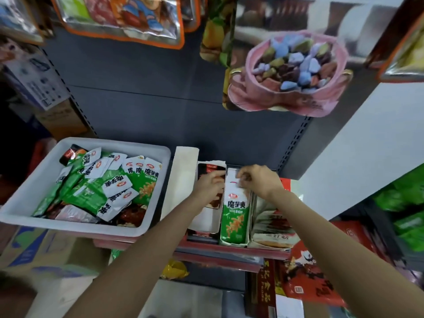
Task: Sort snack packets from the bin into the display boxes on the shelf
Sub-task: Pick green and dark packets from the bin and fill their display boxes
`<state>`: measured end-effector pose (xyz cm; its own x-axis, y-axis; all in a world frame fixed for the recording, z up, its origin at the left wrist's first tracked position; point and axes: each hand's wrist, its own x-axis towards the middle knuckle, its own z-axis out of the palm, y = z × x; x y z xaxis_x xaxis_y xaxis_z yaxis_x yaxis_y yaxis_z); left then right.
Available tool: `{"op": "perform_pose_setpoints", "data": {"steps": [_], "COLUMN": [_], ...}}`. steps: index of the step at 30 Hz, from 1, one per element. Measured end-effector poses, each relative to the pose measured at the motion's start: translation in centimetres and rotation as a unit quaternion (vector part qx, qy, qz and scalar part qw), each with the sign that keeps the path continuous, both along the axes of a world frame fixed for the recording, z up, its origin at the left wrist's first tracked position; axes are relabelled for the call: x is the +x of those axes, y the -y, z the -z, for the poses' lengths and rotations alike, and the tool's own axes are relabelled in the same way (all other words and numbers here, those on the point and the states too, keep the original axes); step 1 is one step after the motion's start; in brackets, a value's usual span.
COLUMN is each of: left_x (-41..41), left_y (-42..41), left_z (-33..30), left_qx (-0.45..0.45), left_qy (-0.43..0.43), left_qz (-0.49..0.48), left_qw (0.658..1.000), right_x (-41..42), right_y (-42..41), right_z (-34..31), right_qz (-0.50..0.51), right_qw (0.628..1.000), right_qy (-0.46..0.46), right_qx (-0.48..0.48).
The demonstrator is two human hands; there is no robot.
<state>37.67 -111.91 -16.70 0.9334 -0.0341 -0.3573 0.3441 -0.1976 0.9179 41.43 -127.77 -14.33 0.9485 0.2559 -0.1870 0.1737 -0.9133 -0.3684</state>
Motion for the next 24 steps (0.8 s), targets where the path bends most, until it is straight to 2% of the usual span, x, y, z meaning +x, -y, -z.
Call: {"op": "perform_pose_setpoints", "data": {"steps": [6, 8, 11, 13, 16, 20, 24], "left_x": [-1.1, -2.0, -3.3, -4.2, -5.1, -5.1, -4.9], "left_y": [-3.3, -5.7, -10.6, -14.4, -20.3, -27.0, -30.2], "left_z": [-0.9, -1.4, -1.2, -0.5, 1.1, 3.3, 4.4], "left_qx": [0.073, 0.146, 0.304, 0.378, 0.448, 0.451, 0.454], "left_qy": [0.128, 0.182, 0.246, 0.233, 0.169, 0.081, 0.016], "left_qz": [-0.061, -0.067, -0.072, -0.074, -0.068, -0.002, 0.094], "left_qw": [0.987, 0.97, 0.917, 0.893, 0.875, 0.889, 0.886], "right_x": [-0.5, -1.2, -2.4, -3.2, -3.7, -3.6, -3.2], "right_y": [-2.9, -5.1, -9.5, -12.7, -17.6, -23.5, -27.8], "right_z": [-1.4, -1.6, -1.3, -0.6, 0.9, 3.3, 5.1], "right_qz": [-0.044, -0.062, -0.088, -0.103, -0.131, -0.145, -0.166], "right_qw": [0.991, 0.985, 0.976, 0.974, 0.975, 0.978, 0.98], "right_qy": [0.053, 0.065, 0.071, 0.053, 0.024, -0.021, -0.046], "right_qx": [0.114, 0.147, 0.185, 0.195, 0.181, 0.151, 0.095]}}
